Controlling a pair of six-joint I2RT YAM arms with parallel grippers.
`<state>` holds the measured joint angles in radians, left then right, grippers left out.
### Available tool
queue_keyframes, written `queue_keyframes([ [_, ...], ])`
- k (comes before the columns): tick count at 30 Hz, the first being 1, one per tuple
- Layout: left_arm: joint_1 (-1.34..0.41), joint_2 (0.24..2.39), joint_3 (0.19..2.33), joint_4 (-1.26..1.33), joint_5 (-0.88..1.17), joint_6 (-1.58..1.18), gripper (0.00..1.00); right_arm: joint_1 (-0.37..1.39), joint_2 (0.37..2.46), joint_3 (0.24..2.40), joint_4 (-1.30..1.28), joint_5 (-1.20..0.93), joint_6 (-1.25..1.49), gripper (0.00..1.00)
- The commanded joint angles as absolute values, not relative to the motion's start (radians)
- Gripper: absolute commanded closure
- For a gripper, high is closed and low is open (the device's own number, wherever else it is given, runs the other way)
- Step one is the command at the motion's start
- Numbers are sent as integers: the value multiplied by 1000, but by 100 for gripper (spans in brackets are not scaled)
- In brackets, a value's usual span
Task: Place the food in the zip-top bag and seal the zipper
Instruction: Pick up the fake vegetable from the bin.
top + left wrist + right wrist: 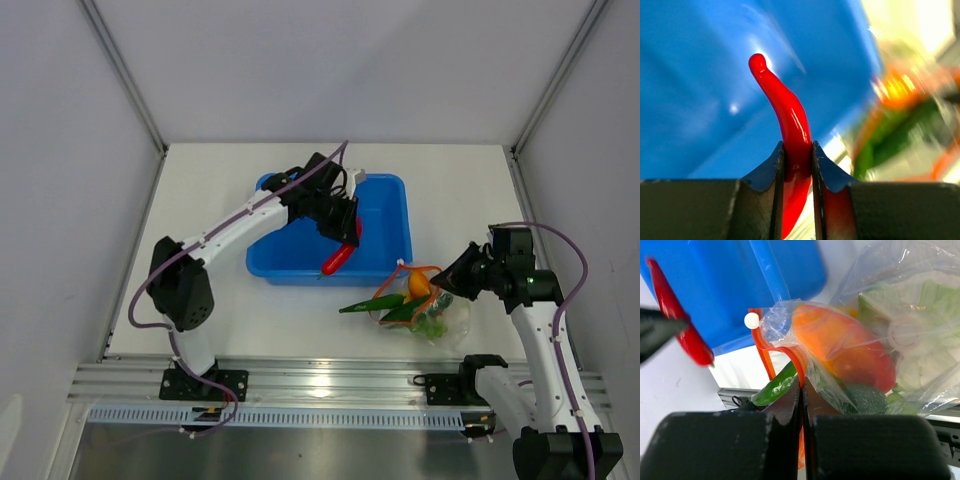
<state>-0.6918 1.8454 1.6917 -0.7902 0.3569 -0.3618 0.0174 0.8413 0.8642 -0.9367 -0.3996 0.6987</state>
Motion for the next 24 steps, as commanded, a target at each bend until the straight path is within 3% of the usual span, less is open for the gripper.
queue_keyframes([
  [1,-716,1705,1582,-702,578,-270,99,14,836,884,-888,-391,670,100],
  [6,-727,1531,1390,-459,745,-299,99,14,807,868,-867,-402,692,100],
  [10,-733,1525,1410,-365,926,-331,99,15,802,865,-844,-428,721,100],
  [24,-822,1657,1539,-727,997,-169,100,25,772,861,-880,-420,733,100],
])
